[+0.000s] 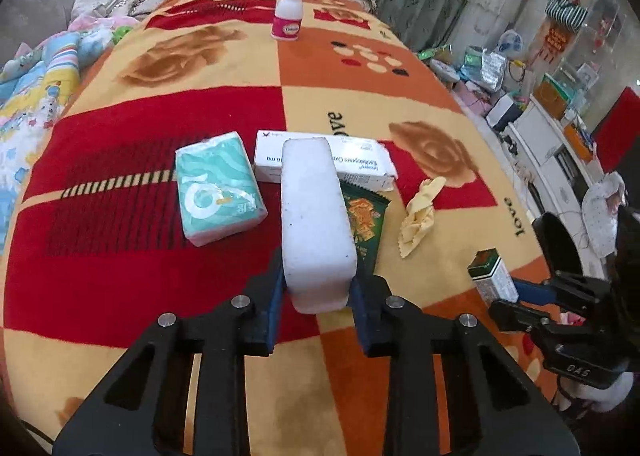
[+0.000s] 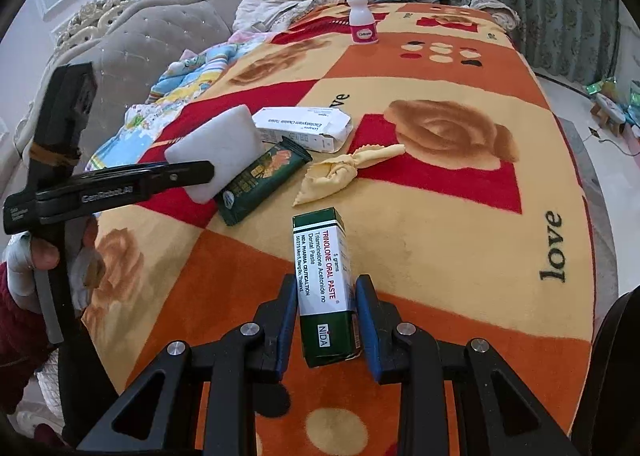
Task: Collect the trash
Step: 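Carry the sponge and ointment box over the black bin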
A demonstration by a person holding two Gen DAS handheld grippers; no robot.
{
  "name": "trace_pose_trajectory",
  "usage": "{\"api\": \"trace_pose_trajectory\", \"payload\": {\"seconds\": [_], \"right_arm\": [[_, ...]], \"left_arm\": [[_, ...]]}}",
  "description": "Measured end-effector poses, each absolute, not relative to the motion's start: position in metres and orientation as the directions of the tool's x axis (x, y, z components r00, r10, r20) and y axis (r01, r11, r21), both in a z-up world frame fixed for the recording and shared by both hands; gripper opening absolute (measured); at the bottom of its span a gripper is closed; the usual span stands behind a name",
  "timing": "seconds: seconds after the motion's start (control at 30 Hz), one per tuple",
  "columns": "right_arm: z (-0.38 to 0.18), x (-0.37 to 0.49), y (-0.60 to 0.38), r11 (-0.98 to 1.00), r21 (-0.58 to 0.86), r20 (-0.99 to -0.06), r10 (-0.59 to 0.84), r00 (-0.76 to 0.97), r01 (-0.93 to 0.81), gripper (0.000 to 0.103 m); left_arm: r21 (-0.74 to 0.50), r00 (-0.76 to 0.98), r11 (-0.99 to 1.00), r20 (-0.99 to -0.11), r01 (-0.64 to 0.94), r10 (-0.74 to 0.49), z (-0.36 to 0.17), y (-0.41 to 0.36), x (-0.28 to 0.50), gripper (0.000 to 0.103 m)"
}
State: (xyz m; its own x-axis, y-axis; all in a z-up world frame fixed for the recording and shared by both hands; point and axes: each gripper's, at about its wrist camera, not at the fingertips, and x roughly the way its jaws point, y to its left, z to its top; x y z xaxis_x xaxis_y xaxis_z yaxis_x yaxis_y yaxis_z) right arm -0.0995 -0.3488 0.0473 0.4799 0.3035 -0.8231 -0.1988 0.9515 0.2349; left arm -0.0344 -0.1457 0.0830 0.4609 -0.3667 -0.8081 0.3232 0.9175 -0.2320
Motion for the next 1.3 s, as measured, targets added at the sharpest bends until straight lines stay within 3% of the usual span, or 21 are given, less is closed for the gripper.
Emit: {"api": "trace_pose_trajectory", "payload": {"seconds": [0.47,0.6,0.73,0.87,1.3], "right_arm": [[0.050,-0.111,-0.364,0.951,0.266,-0.820,0.308,0.483,-0.155,0.028],[0.048,-0.103,-0.352,0.948,0.273,-0.824,0.318,0.470,-0.163,0.035],[0.037,-0.089,-0.335,0.959,0.218,-0.845,0.279,0.456,-0.182,0.035],[0.026,-0.084,-0.335,0.966,0.189,-0.858,0.249,0.449,-0.176,0.025],[0.064,-0.124,-0.388,0.976,0.184,-0.812,0.219,0.541,-0.119,0.025]], "left_arm": [[-0.253,0.468,0.895,-0.781,0.368,-0.413,0.097,-0.168,-0.063,0.026],[-0.238,0.467,0.898,-0.788,0.369,-0.401,0.096,-0.168,-0.068,0.026],[-0.245,0.460,0.896,-0.790,0.370,-0.406,0.095,-0.168,-0.072,0.026],[-0.245,0.456,0.888,-0.786,0.389,-0.417,0.097,-0.175,-0.077,0.026],[-0.268,0.406,0.833,-0.775,0.483,-0.485,0.102,-0.239,-0.092,0.026]]}}
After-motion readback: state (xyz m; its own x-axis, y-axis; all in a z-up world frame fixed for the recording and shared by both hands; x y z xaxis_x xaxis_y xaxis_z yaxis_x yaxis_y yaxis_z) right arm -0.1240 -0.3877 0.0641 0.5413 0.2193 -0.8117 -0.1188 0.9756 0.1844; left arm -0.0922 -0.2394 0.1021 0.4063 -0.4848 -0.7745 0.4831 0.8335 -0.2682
